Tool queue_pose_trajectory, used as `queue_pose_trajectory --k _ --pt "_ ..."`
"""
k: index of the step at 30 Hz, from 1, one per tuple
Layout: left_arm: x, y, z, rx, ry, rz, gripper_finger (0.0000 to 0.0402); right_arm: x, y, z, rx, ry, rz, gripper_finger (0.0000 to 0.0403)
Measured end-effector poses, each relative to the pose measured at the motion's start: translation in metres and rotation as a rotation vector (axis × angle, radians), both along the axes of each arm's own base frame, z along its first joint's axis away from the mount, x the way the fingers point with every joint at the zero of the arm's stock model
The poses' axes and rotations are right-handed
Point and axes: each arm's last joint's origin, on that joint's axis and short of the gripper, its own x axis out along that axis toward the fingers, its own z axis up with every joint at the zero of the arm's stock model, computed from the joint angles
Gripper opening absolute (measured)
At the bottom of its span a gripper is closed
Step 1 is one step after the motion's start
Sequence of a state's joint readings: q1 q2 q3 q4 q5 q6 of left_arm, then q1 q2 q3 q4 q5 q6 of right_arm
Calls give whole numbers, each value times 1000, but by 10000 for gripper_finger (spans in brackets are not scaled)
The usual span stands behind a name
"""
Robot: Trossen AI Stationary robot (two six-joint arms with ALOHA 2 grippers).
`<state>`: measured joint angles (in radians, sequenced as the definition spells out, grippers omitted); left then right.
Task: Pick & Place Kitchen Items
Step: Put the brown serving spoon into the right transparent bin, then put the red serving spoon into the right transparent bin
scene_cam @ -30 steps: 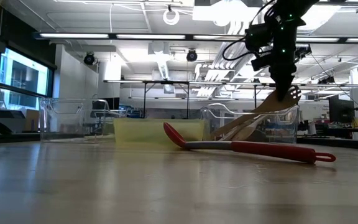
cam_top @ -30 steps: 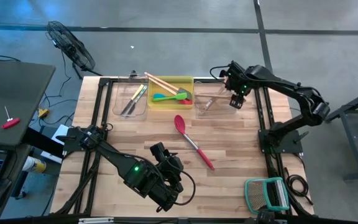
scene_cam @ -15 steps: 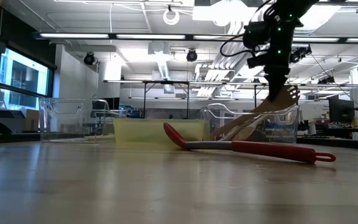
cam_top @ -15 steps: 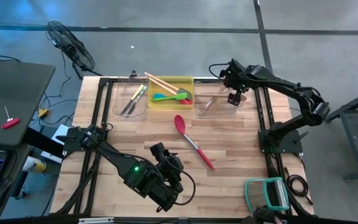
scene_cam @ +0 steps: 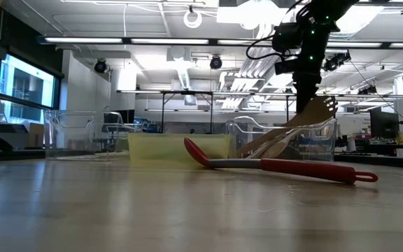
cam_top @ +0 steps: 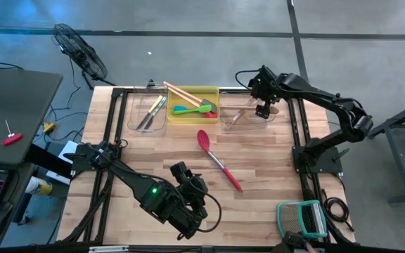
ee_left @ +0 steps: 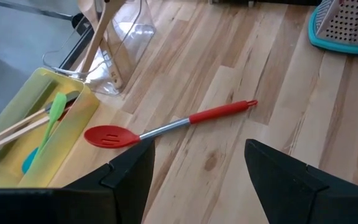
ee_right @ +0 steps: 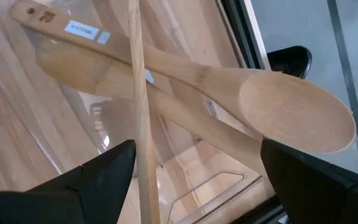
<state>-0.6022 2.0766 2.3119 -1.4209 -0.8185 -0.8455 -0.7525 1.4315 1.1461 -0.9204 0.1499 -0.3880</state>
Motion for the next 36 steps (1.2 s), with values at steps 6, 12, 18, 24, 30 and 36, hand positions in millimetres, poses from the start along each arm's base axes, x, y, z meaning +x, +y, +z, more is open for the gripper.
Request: queue_pose_trajectory --k 6,12,18,24,30,36 --pt "0 0 0 -1 -3 -3 241 3 3 0 -2 0 -3 339" --pt "0 0 0 3 0 -7 241 14 11 3 -4 -62 86 339" --pt "0 0 0 3 0 -7 241 28 18 6 -25 -142 164 339" --pt "-1 -1 -1 -16 54 -45 241 37 61 26 145 -332 301 339" --pt "-9 2 0 -65 138 -75 241 40 131 47 396 -461 376 339" --pt "-14 -1 0 -174 203 -93 241 64 202 35 263 -390 336 339"
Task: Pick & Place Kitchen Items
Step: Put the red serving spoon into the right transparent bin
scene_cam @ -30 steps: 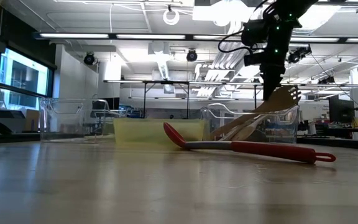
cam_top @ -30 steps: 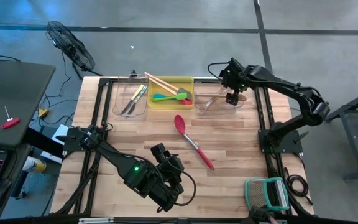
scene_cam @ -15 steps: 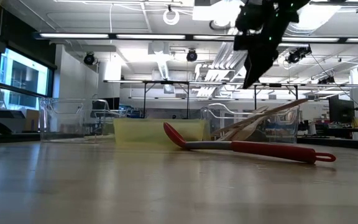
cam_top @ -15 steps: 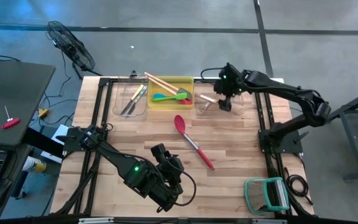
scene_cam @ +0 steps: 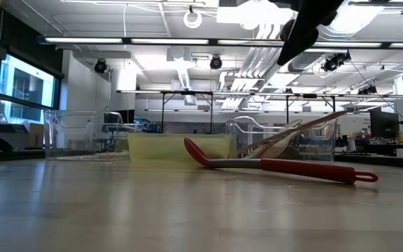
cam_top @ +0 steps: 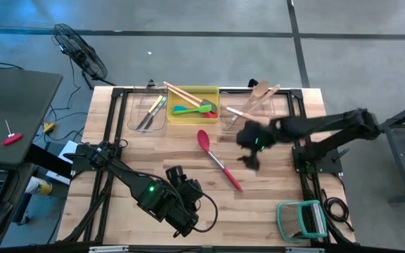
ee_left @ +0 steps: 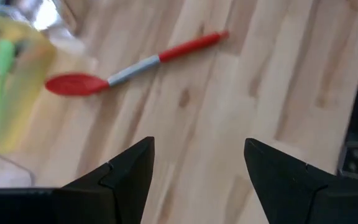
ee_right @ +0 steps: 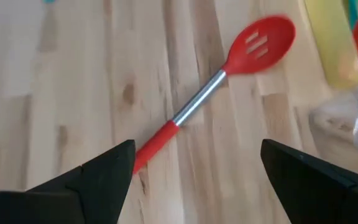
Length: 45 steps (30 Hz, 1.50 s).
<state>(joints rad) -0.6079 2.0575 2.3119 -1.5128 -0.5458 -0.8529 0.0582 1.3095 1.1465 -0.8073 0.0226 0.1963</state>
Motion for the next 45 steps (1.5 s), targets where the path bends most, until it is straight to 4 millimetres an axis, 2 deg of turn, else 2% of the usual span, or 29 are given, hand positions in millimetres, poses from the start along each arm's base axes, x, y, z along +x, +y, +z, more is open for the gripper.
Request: queue_pose_trajectory --k 5,11,15,20,23,29,31,33,35,38,39,45 --pt "-4 -5 -2 -67 49 -4 241 20 40 -35 -75 106 -92 339" --pt "-11 -11 -4 -112 118 -40 241 51 51 -95 -123 268 -84 339" --pt "-20 -21 -5 -134 159 -88 241 67 52 -127 -111 318 -92 339" --pt "-29 -33 -5 -113 173 -169 241 80 47 -148 -72 310 -108 339" --pt "-33 -38 -5 -94 173 -205 241 85 40 -156 -29 321 -150 339" --pt "-36 -42 -5 -87 170 -217 241 91 20 -189 28 459 -231 332" --pt "-37 -43 -5 -87 171 -222 241 91 18 -189 43 463 -231 308" --pt "-38 -44 -5 -94 176 -226 241 91 17 -190 42 465 -234 268" --pt "-38 -44 -5 -108 186 -231 241 90 16 -190 43 468 -241 210" --pt "-38 -44 -5 -106 190 -239 241 90 15 -190 28 467 -261 96" --pt "-38 -44 -5 -102 192 -248 241 90 15 -190 28 468 -290 69" --pt "-38 -44 -5 -89 197 -274 241 88 15 -190 14 472 -324 68"
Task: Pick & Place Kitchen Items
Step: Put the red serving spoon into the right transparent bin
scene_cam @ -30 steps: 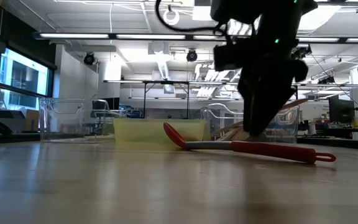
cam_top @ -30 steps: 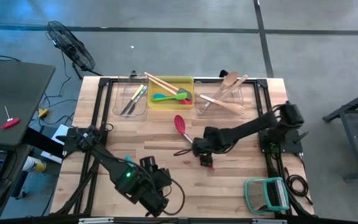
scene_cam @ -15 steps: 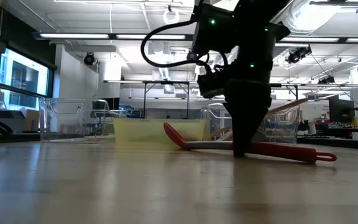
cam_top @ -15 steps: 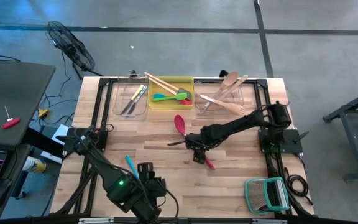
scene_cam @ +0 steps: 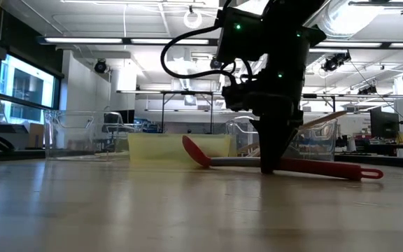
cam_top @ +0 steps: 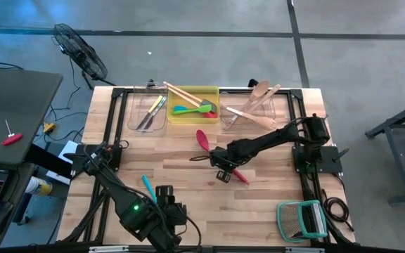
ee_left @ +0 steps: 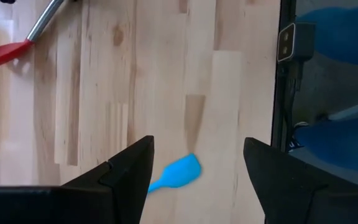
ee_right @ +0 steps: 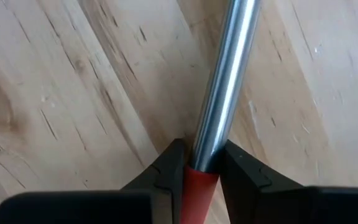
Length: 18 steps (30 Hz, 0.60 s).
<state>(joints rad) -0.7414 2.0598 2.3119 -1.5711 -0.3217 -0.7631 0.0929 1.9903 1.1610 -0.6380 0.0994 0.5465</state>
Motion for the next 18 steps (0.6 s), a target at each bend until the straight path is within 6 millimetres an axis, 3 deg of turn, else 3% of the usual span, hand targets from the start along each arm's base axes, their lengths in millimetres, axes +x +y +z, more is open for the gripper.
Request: queue_pose_trajectory --k 3,5,8,12,15,18 --pt "0 0 0 -13 14 -10 241 -1 5 0 -18 4 15 68" --pt "0 0 0 -19 26 -26 241 -6 9 12 -27 -17 28 68" --pt "-1 -1 -1 -31 42 -46 241 -23 14 47 -33 -29 78 55" --pt "-1 -1 -1 -25 49 -72 241 -42 15 115 -42 -184 71 47" --pt "-1 -1 0 -22 43 -73 241 -67 10 142 -73 -176 56 47" --pt "0 0 0 1 33 -91 241 -82 1 178 -122 -299 43 45"
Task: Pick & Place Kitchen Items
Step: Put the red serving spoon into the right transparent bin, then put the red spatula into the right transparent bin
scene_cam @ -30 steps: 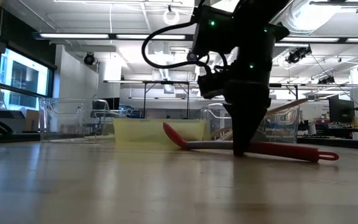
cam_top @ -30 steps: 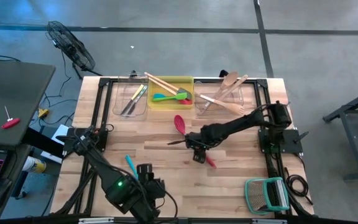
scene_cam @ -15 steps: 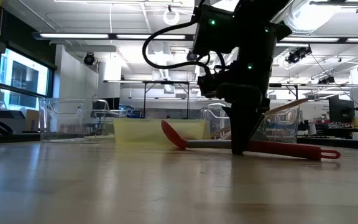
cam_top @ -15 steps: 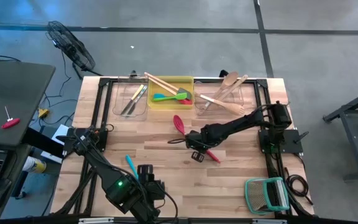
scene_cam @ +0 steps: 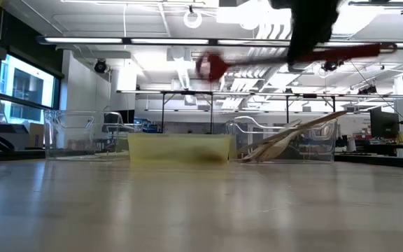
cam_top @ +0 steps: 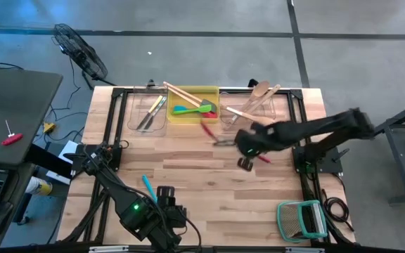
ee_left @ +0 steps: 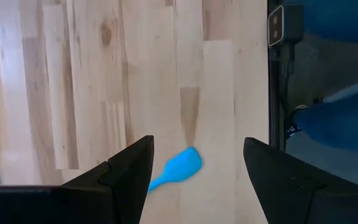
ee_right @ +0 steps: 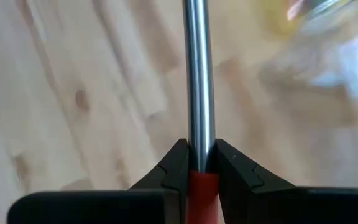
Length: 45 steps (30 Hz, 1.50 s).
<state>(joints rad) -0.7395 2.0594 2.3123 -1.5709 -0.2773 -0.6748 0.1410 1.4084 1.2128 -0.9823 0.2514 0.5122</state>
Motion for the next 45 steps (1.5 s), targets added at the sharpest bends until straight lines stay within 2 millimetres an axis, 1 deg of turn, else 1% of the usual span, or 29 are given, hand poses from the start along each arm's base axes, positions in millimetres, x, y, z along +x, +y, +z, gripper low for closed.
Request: queue_pose_trajectory --k 2,4,6,8,11,16,20,23,28,32,34,37,41,43,45 --pt "0 0 0 10 -1 -21 241 -16 -11 21 -61 -26 -32 45" --pt "2 2 0 26 -4 -40 241 -27 -26 33 -102 -17 -49 45" --pt "5 6 0 42 -11 -38 241 -33 -43 43 -143 -43 -67 44" --pt "10 12 1 57 -23 -21 241 -41 -61 49 -184 -31 -95 44" --pt "18 23 1 73 -25 -12 241 -48 -91 48 -187 26 -105 44" --pt "32 43 1 89 -18 15 241 -45 -137 28 -81 127 -63 44" --pt "42 59 1 95 -10 34 241 -37 -160 0 6 277 -43 44" --pt "47 68 1 88 -3 55 241 -29 -166 -18 51 365 -8 44" --pt "53 79 1 90 2 72 241 -15 -176 -47 73 482 33 44" --pt "55 83 1 93 3 77 241 -8 -182 -60 68 512 36 47" --pt "55 84 1 91 3 82 241 -7 -183 -61 60 518 36 80" --pt "55 83 1 83 1 99 241 -7 -183 -61 48 510 32 157" --pt "55 83 1 81 1 103 241 -11 -179 -50 -10 520 24 252" --pt "55 83 1 77 0 110 241 -13 -175 -45 -42 527 35 289" --pt "55 83 1 60 6 121 241 -16 -169 -38 -67 528 49 316"
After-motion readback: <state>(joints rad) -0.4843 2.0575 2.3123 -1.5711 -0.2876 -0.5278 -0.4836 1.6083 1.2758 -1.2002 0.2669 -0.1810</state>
